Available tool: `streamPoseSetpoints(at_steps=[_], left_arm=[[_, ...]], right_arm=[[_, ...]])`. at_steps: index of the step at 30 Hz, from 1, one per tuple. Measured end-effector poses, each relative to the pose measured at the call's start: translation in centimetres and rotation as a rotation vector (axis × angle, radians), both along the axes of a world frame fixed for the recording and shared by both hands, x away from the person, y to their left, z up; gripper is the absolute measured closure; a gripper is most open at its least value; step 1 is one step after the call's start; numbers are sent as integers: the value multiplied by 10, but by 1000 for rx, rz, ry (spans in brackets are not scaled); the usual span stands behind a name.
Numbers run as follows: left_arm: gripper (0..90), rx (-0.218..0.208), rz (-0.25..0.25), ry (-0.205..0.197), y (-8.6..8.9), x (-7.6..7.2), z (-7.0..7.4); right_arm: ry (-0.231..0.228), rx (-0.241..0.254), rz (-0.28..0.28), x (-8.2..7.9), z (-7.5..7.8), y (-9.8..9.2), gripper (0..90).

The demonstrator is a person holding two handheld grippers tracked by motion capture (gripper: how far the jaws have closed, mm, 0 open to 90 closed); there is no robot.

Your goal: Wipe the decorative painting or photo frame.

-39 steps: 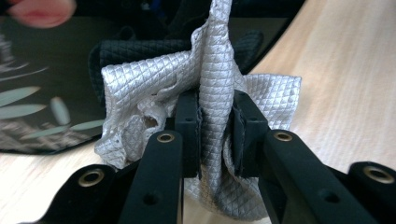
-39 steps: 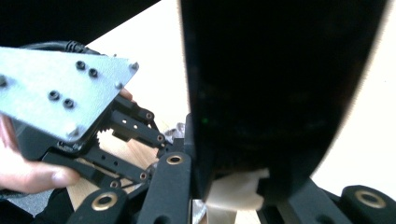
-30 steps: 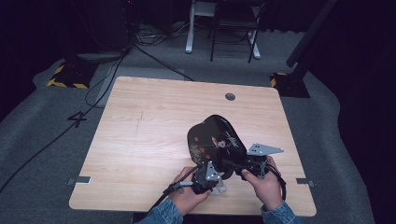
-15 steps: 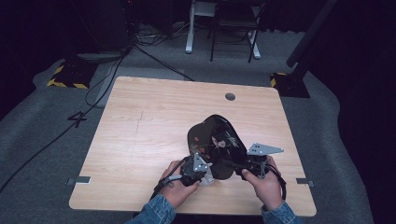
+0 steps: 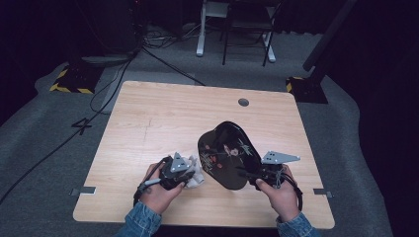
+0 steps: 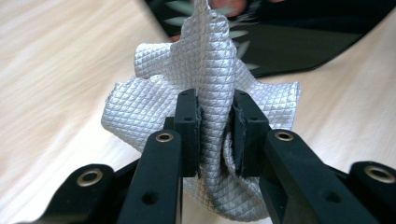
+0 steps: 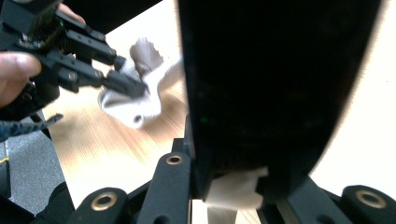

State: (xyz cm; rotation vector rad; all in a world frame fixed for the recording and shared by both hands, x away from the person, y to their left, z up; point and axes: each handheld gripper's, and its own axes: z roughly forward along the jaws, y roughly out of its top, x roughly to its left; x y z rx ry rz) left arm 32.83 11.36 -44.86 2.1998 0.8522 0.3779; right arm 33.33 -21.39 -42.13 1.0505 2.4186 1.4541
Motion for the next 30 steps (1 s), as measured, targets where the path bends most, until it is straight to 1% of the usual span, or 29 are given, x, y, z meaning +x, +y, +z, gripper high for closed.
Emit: streamPoseSetpoints(at_steps=[1,2,5,6,9,10,11,13,14,15,16,17,19,21,22,24,25,28,30], left_arm=[[750,0,0,0,0,0,0],[750,-6,11,0,8,1,2],[749,-10,42,0,22,4,5],[748,-14,56,6,30,6,5],[748,-20,82,12,44,9,5],[748,-24,98,17,50,11,4],[747,-30,106,13,54,12,4],[745,-28,114,11,60,14,3],[743,-34,129,11,63,15,1],[737,-33,137,5,65,16,0],[735,-30,149,10,68,17,-2],[736,-18,163,7,72,19,-5],[740,-13,180,7,77,22,-9],[746,-23,195,9,81,24,-11],[746,-19,199,11,84,25,-13],[748,-27,206,14,86,27,-15],[751,-18,206,12,88,28,-17],[757,-18,212,27,90,29,-20],[760,5,213,24,91,30,-21]], right_arm=[[0,0,0,0,0,0,796],[0,1,0,0,0,0,796],[2,3,2,0,0,0,796],[1,4,2,1,0,0,795],[0,5,2,1,0,-1,795],[0,5,2,1,0,-1,795],[1,5,3,1,0,-1,794],[0,7,4,1,0,-1,794],[-1,7,4,1,0,-1,794],[-2,9,5,1,0,-1,793],[-4,10,6,1,-1,-1,792],[-5,12,7,1,-1,-1,791],[-9,14,9,1,-1,-1,790],[-11,15,10,1,-1,-1,784],[-12,17,10,1,-1,-2,779],[-15,17,6,1,-1,-2,771],[-17,16,5,1,-1,-2,769],[-17,17,6,1,-1,-2,766],[-19,17,3,1,-1,-3,757]])
